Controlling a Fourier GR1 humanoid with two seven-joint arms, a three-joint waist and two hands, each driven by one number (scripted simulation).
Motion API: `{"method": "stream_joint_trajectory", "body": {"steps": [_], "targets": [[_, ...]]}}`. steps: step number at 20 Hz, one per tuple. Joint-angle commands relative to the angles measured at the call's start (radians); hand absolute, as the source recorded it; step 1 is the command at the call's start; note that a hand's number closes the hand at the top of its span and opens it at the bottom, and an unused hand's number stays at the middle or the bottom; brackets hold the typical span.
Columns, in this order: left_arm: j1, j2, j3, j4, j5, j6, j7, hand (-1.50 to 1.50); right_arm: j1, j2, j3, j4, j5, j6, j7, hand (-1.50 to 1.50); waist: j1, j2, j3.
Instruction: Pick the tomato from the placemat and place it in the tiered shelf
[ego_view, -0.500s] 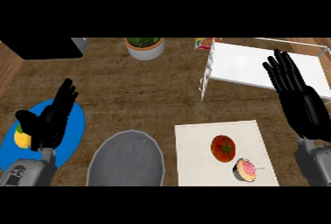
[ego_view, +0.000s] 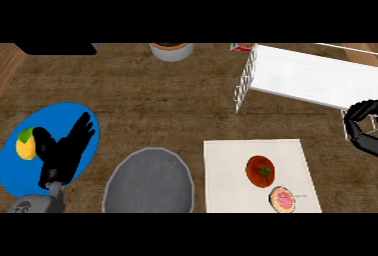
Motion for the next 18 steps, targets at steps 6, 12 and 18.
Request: {"method": "stream_joint_trajectory", "body": {"steps": [6, 12, 18], "targets": [[-0.023, -0.035, -0.025, -0.01, 0.002, -0.004, 0.086, 0.0, -0.096, -0.062, 0.036, 0.455, 0.145, 0.273, -0.418, -1.5, 0.021, -0.001, 0.001], [0.017, -0.035, -0.007, 0.006, -0.006, -0.007, 0.071, 0.0, -0.014, -0.189, 0.122, 0.295, 0.195, 0.376, -0.432, -1.5, -0.006, -0.011, -0.002], [0.06, -0.026, 0.004, -0.068, -0.004, 0.001, 0.115, 0.0, 0.073, -0.253, 0.165, -0.043, 0.198, 0.301, -0.198, -1.5, -0.018, -0.019, -0.004]]}}
